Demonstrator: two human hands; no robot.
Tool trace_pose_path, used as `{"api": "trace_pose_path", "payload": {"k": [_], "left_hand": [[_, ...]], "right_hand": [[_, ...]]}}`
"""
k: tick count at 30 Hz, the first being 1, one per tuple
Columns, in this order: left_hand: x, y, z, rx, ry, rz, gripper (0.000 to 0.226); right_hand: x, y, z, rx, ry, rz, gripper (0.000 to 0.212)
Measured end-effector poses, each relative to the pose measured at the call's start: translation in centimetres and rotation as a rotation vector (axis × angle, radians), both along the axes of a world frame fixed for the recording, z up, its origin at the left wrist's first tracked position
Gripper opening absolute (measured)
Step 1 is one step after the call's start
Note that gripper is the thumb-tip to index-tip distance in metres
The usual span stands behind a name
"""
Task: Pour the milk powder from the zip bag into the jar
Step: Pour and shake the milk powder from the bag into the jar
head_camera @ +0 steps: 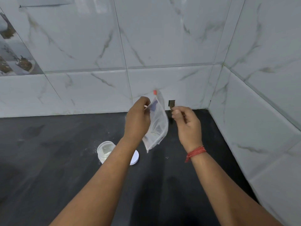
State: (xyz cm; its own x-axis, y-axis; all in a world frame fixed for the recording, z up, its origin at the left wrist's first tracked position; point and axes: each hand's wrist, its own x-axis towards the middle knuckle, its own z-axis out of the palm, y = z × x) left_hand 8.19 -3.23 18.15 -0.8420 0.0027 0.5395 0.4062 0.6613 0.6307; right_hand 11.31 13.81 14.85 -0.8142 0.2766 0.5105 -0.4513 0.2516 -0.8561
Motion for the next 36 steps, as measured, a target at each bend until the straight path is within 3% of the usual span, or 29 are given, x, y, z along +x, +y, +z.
{"api": "trace_pose_path", "payload": {"k": [2,4,7,10,12,14,16,20,23,25,28,31,36], "left_hand": [[-0.3,-1.0,0.1,0.136,-0.045,-0.056,0.019],[-0.5,-2.1,0.4,0.28,-0.095,-0.143,0.024],[-0.9,-3.4,0.6,0.432,-0.163,-0.202,0.03],[-1.1,-4.2,0.4,0.485,-0.194,-0.209,0.019],[-1.2,-4.7,0.1,0.49,-0.199,-0.206,0.016],[-1.2,-5.1,-0.4,0.484,-0.201,-0.187,0.018],[-1.0,-5.4,-1.0,0.497,-0.203,-0.147,0.019],[-0.8,-6.1,-1.8,0.569,-0.196,-0.036,0.02],[-1.1,-6.5,-2.3,0.62,-0.234,0.068,0.026],[-1.0,-6.5,-2.9,0.733,-0.263,0.113,0.016],[0.0,-6.4,-4.3,0.827,-0.369,0.021,0.047],[0.7,-6.3,-5.6,0.773,-0.479,-0.082,0.051],[0.6,-5.9,-6.1,0.519,-0.429,0.021,0.021]], "right_hand": [[-0.8,1.1,-0.9,-0.182,-0.11,-0.133,0.01],[-2.1,2.6,-2.0,-0.232,-0.274,-0.186,0.016],[-4.1,4.4,-3.5,-0.347,-0.561,0.001,0.027],[-4.8,5.5,-4.2,-0.59,-0.696,0.309,0.03],[-5.0,5.9,-3.9,-0.65,-0.655,0.378,0.025],[-5.3,6.0,-3.2,-0.651,-0.548,0.289,0.012],[-5.7,5.9,-2.0,-0.585,-0.464,0.168,0.021],[-6.4,5.0,-1.0,-0.405,-0.416,0.178,0.025],[-6.7,4.5,-0.9,-0.406,-0.384,0.118,0.024],[-6.8,4.2,-1.0,-0.429,-0.373,0.086,0.023],[-6.7,3.6,-1.0,-0.476,-0.389,0.028,0.024],[-6.6,3.3,-0.9,-0.523,-0.402,0.011,0.027],[-6.4,3.3,-0.8,-0.598,-0.415,0.067,0.028]]}}
